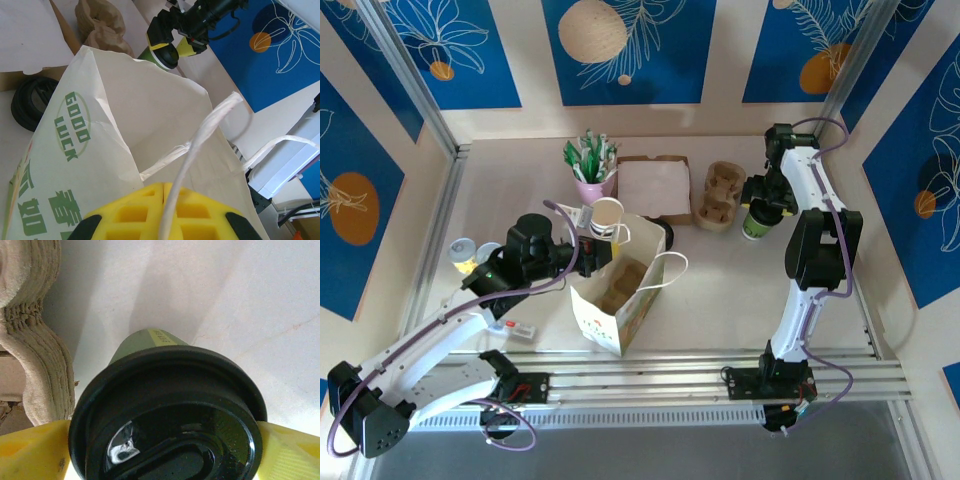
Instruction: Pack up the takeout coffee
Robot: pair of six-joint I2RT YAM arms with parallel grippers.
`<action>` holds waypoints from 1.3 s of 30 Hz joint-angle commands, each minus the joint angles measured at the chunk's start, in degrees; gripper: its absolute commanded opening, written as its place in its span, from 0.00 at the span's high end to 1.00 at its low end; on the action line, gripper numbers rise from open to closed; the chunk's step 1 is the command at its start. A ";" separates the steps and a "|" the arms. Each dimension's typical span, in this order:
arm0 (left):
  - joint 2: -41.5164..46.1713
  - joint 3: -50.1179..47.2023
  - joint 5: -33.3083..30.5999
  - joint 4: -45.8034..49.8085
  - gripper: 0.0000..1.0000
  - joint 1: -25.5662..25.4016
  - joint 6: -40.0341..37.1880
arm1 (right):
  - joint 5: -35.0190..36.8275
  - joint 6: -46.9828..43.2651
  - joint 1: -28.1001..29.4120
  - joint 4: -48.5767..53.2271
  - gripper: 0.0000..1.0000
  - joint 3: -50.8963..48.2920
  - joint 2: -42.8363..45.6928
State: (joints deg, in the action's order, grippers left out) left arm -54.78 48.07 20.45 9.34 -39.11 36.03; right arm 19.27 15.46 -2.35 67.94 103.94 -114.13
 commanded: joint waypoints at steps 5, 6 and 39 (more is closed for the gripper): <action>0.79 -0.98 -0.54 0.08 1.00 0.74 0.20 | 0.27 -0.89 1.29 1.66 0.03 0.52 3.90; 0.67 -1.04 -0.58 0.03 1.00 0.74 0.18 | 0.46 -1.05 1.45 1.58 0.01 0.31 4.02; -0.61 1.67 -3.66 4.07 1.00 0.71 -0.91 | -0.60 -0.34 -0.34 -2.46 0.01 -5.54 4.46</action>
State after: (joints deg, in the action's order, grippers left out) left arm -54.87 48.38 17.47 11.40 -39.11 35.53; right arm 19.11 15.07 -2.09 65.36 99.33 -109.32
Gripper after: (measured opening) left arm 0.048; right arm 0.990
